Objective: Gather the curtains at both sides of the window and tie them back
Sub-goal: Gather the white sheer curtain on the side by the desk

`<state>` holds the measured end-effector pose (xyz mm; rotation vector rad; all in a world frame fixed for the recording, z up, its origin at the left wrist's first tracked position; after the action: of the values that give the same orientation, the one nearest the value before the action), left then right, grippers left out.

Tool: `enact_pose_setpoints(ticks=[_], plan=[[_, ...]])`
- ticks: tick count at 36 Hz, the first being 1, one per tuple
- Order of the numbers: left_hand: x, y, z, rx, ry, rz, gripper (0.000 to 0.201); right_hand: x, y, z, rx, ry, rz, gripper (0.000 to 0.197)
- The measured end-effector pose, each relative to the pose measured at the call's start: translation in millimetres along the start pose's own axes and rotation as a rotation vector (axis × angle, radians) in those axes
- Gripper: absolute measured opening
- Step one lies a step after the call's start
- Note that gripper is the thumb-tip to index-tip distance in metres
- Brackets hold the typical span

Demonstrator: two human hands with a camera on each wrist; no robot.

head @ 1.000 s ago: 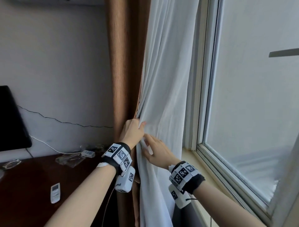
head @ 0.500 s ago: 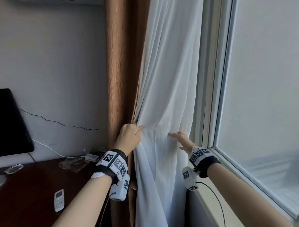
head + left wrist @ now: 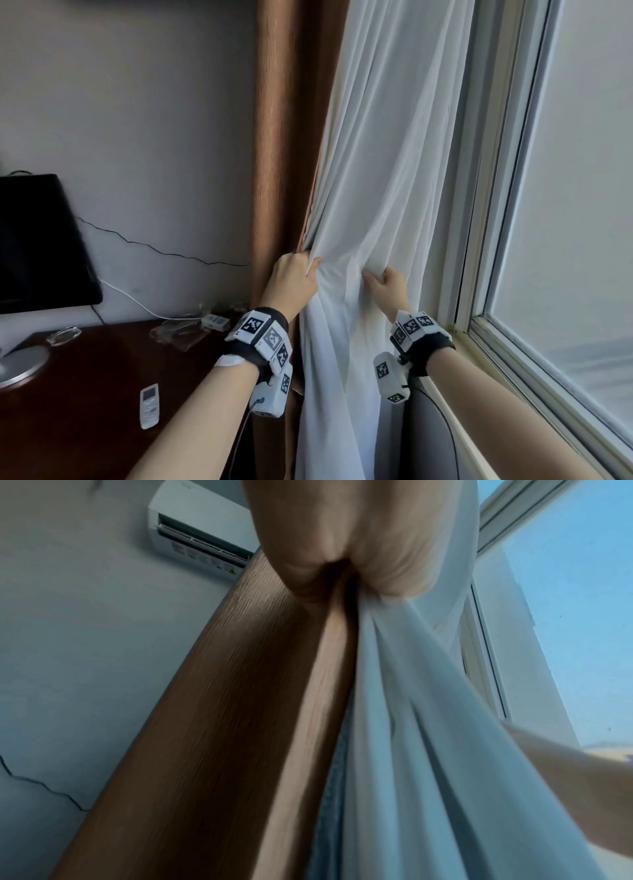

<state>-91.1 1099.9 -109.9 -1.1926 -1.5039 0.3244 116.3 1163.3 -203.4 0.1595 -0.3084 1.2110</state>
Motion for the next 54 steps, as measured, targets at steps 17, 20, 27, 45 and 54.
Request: enact_pose_setpoints(ticks=[17, 20, 27, 45, 54], plan=[[6.1, 27.7, -43.4, 0.303, -0.086, -0.014, 0.020, -114.0, -75.4, 41.2, -0.564, -0.359, 0.138, 0.059], [3.2, 26.3, -52.9, 0.237, -0.091, -0.026, 0.015, -137.4, -60.5, 57.4, -0.625, -0.454, 0.239, 0.048], [-4.1, 26.8, -63.7, -0.038, -0.092, 0.104, 0.012, -137.0, -28.4, 74.0, -0.630, -0.464, 0.362, 0.027], [-20.9, 29.0, -81.3, -0.143, -0.121, 0.144, 0.058, -121.9, -13.2, 66.9, -0.512, -0.351, 0.428, 0.082], [-19.4, 29.0, -85.2, -0.050, -0.075, 0.125, 0.038, -111.4, -38.0, 51.6, -0.495, -0.374, 0.552, 0.041]])
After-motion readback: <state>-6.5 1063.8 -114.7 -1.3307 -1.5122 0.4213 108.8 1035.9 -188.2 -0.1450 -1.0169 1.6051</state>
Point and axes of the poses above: each hand's wrist, its own x-axis towards the middle knuckle, its own y-axis out of the palm, z = x × y, the point moved 5 cm from there along x, towards the middle knuckle, and after that the axes turned 15 degrees about x, right-handed, at the moved point
